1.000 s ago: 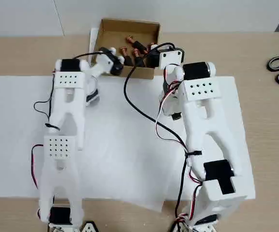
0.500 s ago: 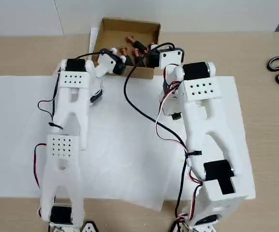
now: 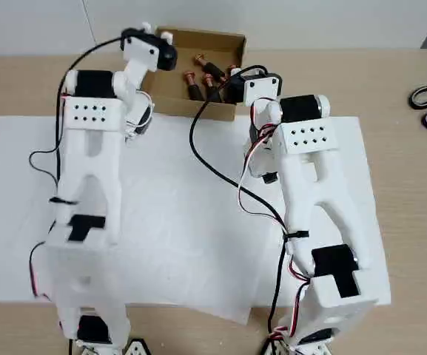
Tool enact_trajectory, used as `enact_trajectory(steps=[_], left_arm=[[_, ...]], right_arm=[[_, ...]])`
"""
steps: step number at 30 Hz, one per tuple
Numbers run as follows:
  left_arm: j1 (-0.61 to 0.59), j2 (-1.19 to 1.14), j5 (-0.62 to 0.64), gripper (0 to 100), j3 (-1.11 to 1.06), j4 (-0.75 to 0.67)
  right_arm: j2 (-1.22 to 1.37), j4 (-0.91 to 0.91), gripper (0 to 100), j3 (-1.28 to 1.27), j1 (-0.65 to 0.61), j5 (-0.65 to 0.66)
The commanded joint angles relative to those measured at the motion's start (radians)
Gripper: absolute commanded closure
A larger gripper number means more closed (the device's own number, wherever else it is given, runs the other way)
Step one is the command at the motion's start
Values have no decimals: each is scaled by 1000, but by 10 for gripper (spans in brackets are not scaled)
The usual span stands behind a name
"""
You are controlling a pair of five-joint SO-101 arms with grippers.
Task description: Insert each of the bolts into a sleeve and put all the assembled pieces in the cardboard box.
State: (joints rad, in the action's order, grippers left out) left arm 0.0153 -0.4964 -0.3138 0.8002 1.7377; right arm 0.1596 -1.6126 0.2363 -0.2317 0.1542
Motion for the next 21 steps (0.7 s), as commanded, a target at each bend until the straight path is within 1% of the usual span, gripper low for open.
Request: enact_trajectory(steps=[1,4,7,13,17,19,21], left_arm=[[41,293,8,994,-91,15],[89,476,8,994,-208,15],[141,621,8,994,-371,14],[149,878,8,994,-611,11],[147,1031,11,994,-730,-41],[149,1102,58,994,-794,-92],[149,1165,137,994,-863,-161]], right_arm=[[-81,10,995,23,4,9],[-150,-1,995,46,8,9],[-255,-1,995,46,7,9],[-495,-36,995,43,10,9],[-627,-45,995,3,8,9],[-684,-45,995,-48,7,9],[-730,-28,995,-103,12,9]])
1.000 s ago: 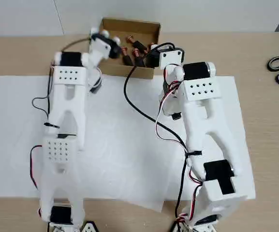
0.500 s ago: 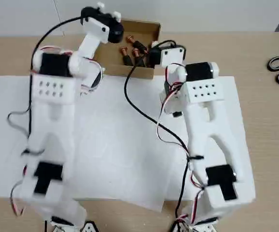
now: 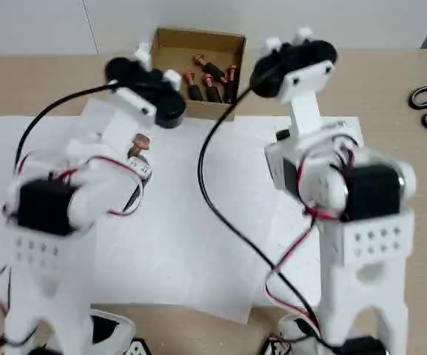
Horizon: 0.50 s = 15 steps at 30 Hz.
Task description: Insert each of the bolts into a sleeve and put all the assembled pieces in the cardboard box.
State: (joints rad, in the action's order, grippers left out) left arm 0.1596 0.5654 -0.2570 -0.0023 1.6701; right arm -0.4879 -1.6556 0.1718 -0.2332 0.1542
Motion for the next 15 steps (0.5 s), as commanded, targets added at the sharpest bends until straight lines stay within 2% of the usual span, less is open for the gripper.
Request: enact_trajectory(steps=[1,7,15], left_arm=[[3,130,120,994,-96,-135],[6,239,293,994,-361,-394],[6,353,338,994,-636,-684]], right_arm=[[-107,35,995,-74,13,9],[-188,214,995,-328,7,2],[-283,539,995,-697,7,3]])
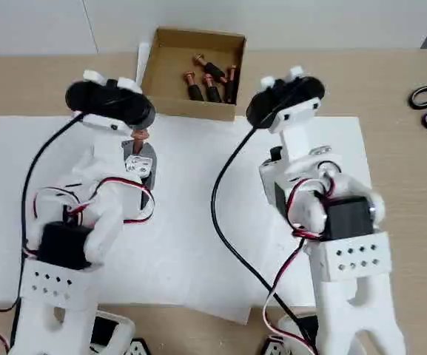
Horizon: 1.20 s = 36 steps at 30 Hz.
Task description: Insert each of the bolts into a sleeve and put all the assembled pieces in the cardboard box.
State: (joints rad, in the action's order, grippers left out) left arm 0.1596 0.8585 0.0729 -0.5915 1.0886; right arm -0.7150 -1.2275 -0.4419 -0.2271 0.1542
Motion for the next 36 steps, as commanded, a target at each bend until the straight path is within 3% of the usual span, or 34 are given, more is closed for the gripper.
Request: enact_trajectory(steps=[1,9,14,21,25,30,36], left_arm=[[6,75,8,994,-71,-133],[6,117,21,994,-179,-222],[8,114,160,994,-189,-238],[103,118,178,994,-209,-278],[164,112,175,994,-232,-351],[181,118,173,994,-344,-624],[219,118,178,994,-423,-749]], right_arm=[[-68,143,995,-124,1,3],[-186,361,995,-410,-13,-43],[-300,604,995,-646,-74,-173],[-443,909,995,-933,-174,-129],[-518,917,995,-1008,-214,-132],[-595,911,995,-1043,-229,-138],[-621,812,995,-1020,-260,-264]])
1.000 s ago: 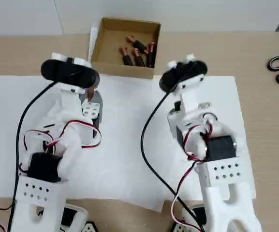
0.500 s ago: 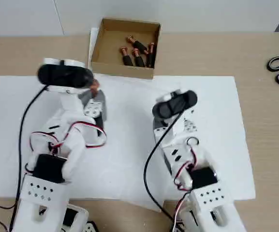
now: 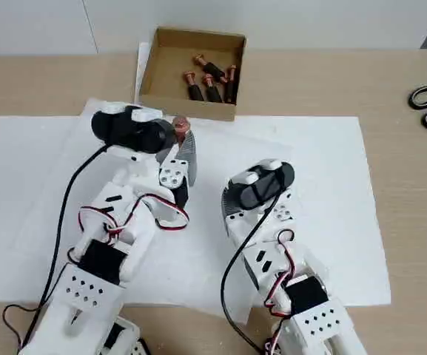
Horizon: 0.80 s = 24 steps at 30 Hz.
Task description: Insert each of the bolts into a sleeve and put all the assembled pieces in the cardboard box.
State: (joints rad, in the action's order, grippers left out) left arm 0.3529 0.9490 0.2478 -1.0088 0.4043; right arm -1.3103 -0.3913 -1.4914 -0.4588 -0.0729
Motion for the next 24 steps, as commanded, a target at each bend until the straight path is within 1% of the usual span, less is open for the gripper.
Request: enact_trajectory(steps=[1,5,6,9,15,24], left_arm=[[43,28,5,994,-12,-72],[104,28,11,994,-13,-71],[112,28,31,994,-15,-71],[118,28,83,994,-15,-71],[126,28,124,994,-45,-41],[130,23,184,994,-59,-35]], right_arm=[[-25,-31,995,29,-47,-37],[-25,-41,995,28,-111,-37],[-25,-41,995,28,-116,-37],[-25,-39,995,26,-116,-37],[-25,-36,995,26,-117,-37],[-25,-33,995,28,-120,-37]])
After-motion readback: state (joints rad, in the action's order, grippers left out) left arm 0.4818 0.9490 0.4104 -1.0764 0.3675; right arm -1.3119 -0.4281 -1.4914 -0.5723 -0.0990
